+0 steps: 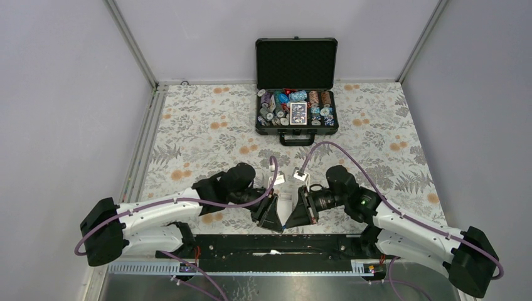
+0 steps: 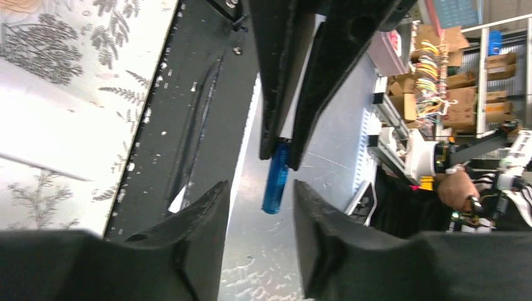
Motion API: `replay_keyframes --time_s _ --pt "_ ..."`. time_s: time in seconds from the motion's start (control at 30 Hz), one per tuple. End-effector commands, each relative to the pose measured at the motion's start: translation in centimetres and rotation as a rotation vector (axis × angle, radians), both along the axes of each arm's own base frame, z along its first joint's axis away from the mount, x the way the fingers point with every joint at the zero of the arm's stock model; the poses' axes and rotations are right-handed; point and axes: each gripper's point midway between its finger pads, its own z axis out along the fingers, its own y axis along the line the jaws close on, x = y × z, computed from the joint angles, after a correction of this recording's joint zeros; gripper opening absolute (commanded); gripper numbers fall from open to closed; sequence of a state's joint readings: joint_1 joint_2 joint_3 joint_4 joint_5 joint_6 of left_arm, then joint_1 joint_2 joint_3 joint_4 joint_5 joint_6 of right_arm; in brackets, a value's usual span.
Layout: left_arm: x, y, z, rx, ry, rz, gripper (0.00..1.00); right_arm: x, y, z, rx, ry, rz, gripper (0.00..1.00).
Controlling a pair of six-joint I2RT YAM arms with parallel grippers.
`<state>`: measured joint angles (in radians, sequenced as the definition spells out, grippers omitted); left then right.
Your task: Load the batteries into the remote control
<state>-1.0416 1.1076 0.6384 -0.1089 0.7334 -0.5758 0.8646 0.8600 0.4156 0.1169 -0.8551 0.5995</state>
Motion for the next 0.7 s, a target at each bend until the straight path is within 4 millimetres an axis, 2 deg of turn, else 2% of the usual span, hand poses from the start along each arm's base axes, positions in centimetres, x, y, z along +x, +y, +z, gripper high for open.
replay_keyframes --time_s 0.0,0.03,0.37,0.67 --pt "1.3 -0.1 -0.1 0.0 -0.046 0.07 0.49 0.3 0.1 0.8 0.024 -0.062 -0.01 0.0" --pt "1.6 0.0 -0.2 0.005 -0.051 0.087 0.53 0.4 0.1 0.8 0.02 -0.067 -0.017 0.0" --pt "6.0 1.6 -0.4 0.036 -0.132 0.324 0.68 2.7 -0.5 -1.1 -0.12 -0.13 -0.128 0.0" --pt "9.3 4.0 1.2 0.068 -0.261 0.527 0.79 5.0 -0.5 -1.8 -0.193 -0.229 -0.21 0.0"
